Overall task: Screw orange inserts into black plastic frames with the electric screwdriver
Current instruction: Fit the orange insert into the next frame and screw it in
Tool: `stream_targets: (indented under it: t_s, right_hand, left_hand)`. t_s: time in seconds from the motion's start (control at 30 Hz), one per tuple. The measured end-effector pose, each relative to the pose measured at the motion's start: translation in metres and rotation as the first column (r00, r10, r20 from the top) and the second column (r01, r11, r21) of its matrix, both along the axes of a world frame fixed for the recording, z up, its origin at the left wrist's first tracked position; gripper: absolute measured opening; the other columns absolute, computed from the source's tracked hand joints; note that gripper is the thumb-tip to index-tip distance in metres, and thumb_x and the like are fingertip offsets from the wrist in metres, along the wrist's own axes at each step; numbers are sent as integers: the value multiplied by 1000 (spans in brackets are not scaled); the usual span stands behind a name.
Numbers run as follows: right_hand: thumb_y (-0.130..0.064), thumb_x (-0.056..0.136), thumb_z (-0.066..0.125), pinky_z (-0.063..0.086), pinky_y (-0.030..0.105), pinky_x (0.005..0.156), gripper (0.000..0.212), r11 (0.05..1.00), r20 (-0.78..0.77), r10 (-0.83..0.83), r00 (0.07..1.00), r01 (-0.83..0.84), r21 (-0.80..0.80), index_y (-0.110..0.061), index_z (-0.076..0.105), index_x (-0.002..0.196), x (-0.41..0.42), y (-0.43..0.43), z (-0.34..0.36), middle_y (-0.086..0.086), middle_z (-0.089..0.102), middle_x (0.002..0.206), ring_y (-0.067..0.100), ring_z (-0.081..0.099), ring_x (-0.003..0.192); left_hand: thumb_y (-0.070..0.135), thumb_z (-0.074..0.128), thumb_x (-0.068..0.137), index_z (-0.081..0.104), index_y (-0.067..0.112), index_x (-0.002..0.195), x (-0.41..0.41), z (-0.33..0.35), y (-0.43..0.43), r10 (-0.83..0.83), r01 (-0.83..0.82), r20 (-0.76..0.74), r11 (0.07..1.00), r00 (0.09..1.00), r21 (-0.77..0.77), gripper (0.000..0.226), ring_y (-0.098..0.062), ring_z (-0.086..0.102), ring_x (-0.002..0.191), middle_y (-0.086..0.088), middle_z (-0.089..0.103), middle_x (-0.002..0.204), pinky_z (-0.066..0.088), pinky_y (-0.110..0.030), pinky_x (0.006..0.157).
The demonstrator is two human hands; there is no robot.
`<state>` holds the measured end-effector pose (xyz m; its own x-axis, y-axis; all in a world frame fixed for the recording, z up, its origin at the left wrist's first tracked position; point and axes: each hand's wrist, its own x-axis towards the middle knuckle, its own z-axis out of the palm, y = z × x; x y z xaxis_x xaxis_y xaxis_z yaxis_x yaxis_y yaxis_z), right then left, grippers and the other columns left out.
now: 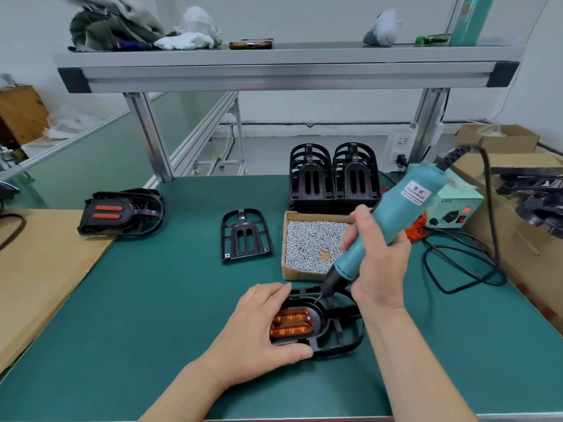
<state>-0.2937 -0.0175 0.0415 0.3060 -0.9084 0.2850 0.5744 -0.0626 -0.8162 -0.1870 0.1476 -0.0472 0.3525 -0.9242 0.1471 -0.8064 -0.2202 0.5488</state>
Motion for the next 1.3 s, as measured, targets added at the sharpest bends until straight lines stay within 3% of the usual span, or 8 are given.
stream_targets:
  t_s: [0.2, 0.3, 0.57, 0.73, 1.0, 1.1, 1.23, 1.3]
  right_hand:
    - [-22, 91, 72, 45, 25, 53, 16, 986, 35, -91, 995, 85, 143, -14, 59, 85, -7, -19, -10, -1, 55, 59, 12, 50, 49]
    - [-27, 85, 74, 45, 24, 51, 21, 980, 35, -101, 994, 94, 173, -13, 59, 85, -6, -19, -13, -2, 56, 59, 11, 50, 49]
    - [-27, 84, 74, 45, 24, 50, 26, 977, 11, -107, 994, 104, 185, -8, 57, 87, 1, -14, -17, 1, 54, 55, 14, 49, 47]
    - [-26, 86, 74, 44, 23, 47, 23, 974, 9, -124, 992, 120, 190, -11, 57, 84, 2, -14, -17, 1, 53, 54, 13, 49, 46]
    - [-28, 83, 76, 45, 23, 49, 26, 965, 13, -128, 992, 121, 232, -10, 58, 90, 0, -14, -19, 1, 54, 56, 13, 49, 47]
    - [-24, 87, 75, 45, 23, 48, 26, 964, 7, -126, 992, 121, 238, -7, 57, 95, 1, -13, -19, -1, 55, 56, 12, 50, 47]
    - [-27, 85, 76, 46, 25, 49, 25, 962, 10, -133, 991, 127, 241, -11, 58, 90, 2, -13, -17, -1, 55, 56, 12, 50, 47]
    - [-30, 82, 77, 47, 25, 50, 29, 957, 19, -138, 990, 128, 259, -11, 58, 91, 2, -12, -15, 0, 55, 57, 13, 50, 48]
  left_hand:
    - [42, 53, 98, 67, 24, 126, 19, 25, -35, 171, -132, 146, 961, 975, -245, 36, -12, 46, 119, 10, 62, 120, 34, -35, 104]
    - [28, 58, 99, 71, 28, 120, 37, 44, -69, 148, -132, 258, 988, 955, -78, 24, -19, 47, 115, 8, 67, 115, 35, -38, 99]
    - [39, 65, 91, 70, 36, 112, 43, 57, -136, -129, -21, 427, 944, 895, 330, 21, -18, 54, 109, 8, 71, 109, 36, -37, 95]
    - [23, 68, 89, 70, 27, 95, 45, 56, -143, -154, 22, 332, 929, 931, 370, 7, -19, 63, 100, 5, 72, 101, 41, -32, 88]
    - [9, 71, 82, 72, 13, 78, 47, 44, -128, 40, -43, 58, 997, 998, 64, 6, -13, 59, 81, 6, 67, 81, 48, -29, 79]
    - [9, 71, 84, 74, 15, 79, 45, 45, -121, 121, -123, -75, 992, 990, -19, 8, -5, 58, 73, 11, 66, 75, 44, -15, 70]
    - [10, 74, 83, 71, 21, 79, 43, 50, -104, 233, -276, -331, 957, 914, -90, 13, -9, 65, 78, 3, 72, 84, 49, -15, 71]
    - [6, 74, 83, 72, 19, 86, 39, 53, -89, 204, -344, -611, 931, 765, -121, 13, -10, 66, 76, -3, 73, 85, 51, -18, 71]
